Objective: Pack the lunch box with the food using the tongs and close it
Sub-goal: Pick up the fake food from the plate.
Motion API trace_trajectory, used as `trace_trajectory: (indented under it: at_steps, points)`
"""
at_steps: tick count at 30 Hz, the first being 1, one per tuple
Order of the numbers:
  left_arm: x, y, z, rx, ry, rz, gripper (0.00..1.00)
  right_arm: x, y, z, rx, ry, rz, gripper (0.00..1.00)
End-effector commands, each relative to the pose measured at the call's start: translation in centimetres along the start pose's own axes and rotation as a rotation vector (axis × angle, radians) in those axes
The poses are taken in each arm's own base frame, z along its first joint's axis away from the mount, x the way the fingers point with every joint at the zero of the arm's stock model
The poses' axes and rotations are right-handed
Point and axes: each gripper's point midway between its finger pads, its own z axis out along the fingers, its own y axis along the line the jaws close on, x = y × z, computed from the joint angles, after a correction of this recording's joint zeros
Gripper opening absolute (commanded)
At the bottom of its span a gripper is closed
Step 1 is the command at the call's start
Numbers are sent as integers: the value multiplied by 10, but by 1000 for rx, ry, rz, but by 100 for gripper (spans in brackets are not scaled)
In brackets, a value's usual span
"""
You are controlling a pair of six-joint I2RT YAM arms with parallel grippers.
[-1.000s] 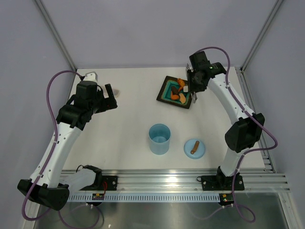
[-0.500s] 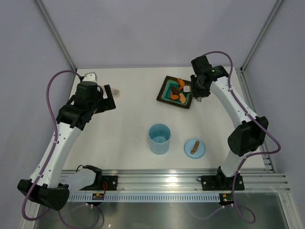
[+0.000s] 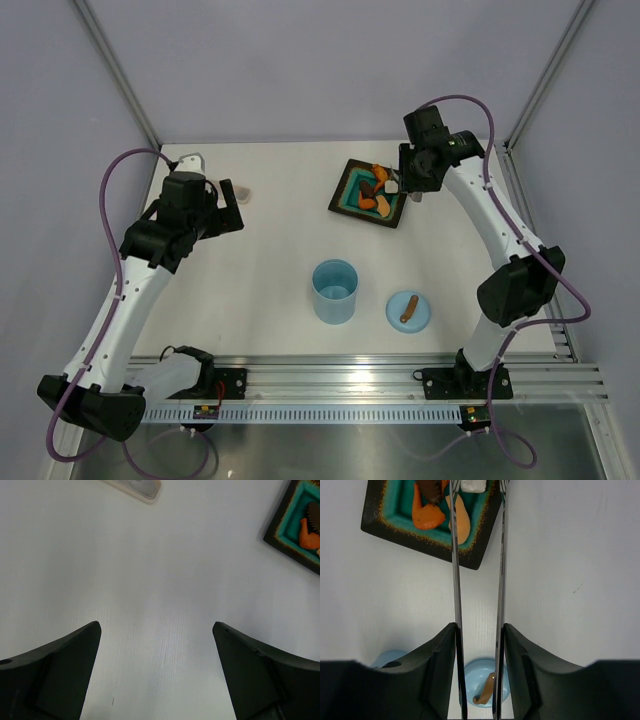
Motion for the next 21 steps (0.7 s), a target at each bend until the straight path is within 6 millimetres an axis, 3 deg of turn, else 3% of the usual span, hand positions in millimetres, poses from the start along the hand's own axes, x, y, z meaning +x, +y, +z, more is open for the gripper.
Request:
trace_trajectory:
  at_steps: [1,8,21]
  points:
    - [-9,-4,-2,19,-39,-11,99,-27,6,0,-8,-78,8,49]
    - [-7,-3,0,14,-32,-12,99,-34,8,15,11,-72,-4,52]
    - [-9,-5,3,11,-23,-7,99,-27,13,46,22,-27,-32,55]
